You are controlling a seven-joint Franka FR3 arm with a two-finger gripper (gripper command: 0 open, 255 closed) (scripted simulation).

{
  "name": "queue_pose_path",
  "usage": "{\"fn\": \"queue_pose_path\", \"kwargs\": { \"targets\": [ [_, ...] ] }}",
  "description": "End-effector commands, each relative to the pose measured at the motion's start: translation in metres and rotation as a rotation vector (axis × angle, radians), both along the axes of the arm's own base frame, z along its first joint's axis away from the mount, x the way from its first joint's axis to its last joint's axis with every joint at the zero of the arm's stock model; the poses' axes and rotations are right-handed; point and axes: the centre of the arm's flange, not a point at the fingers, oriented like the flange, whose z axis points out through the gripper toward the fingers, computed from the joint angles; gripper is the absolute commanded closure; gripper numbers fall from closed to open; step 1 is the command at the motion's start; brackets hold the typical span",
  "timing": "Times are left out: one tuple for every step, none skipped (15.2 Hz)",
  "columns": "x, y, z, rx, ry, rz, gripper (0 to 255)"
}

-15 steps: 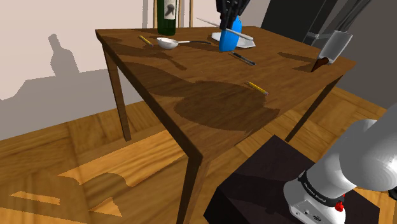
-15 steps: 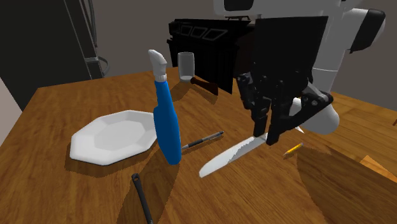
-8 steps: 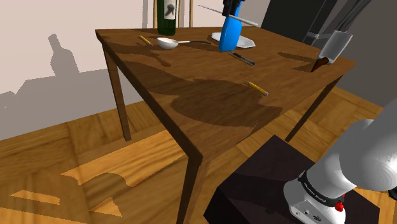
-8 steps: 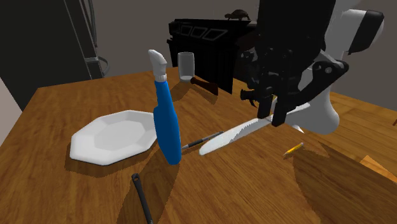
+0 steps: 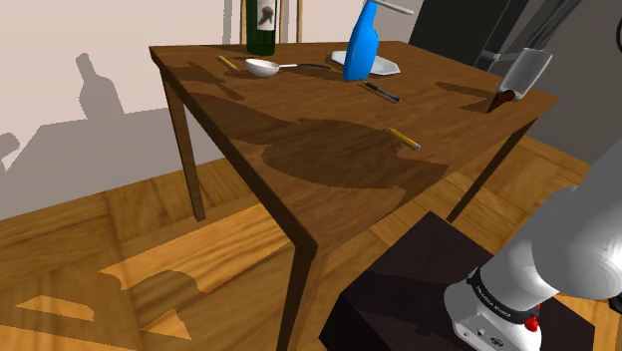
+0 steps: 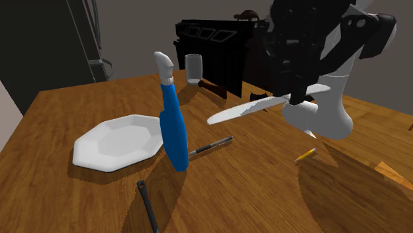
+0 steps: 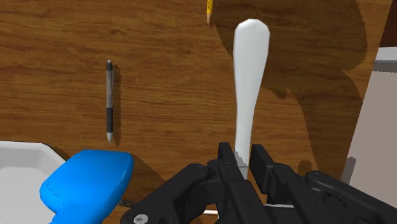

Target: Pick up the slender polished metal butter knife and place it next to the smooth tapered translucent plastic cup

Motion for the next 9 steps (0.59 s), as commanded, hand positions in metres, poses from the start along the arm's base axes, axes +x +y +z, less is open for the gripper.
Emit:
{"fn": "queue_pose_path", "kwargs": {
  "targets": [
    [0.0, 0.0, 0.008, 0.0, 0.0, 0.0, 255],
    [-0.004, -0.012, 0.008, 0.0, 0.0, 0.0, 255],
    [-0.007, -0.025, 0.008, 0.0, 0.0, 0.0, 255],
    [-0.011, -0.038, 0.008, 0.0, 0.0, 0.0, 255],
    [-0.014, -0.051, 0.008, 0.0, 0.0, 0.0, 255],
    [-0.017, -0.063, 0.008, 0.0, 0.0, 0.0, 255],
    [-0.021, -0.076, 0.008, 0.0, 0.0, 0.0, 255],
    [-0.024, -0.089, 0.008, 0.0, 0.0, 0.0, 255],
    [-0.028, -0.102, 0.008, 0.0, 0.0, 0.0, 255]
  ]
}}
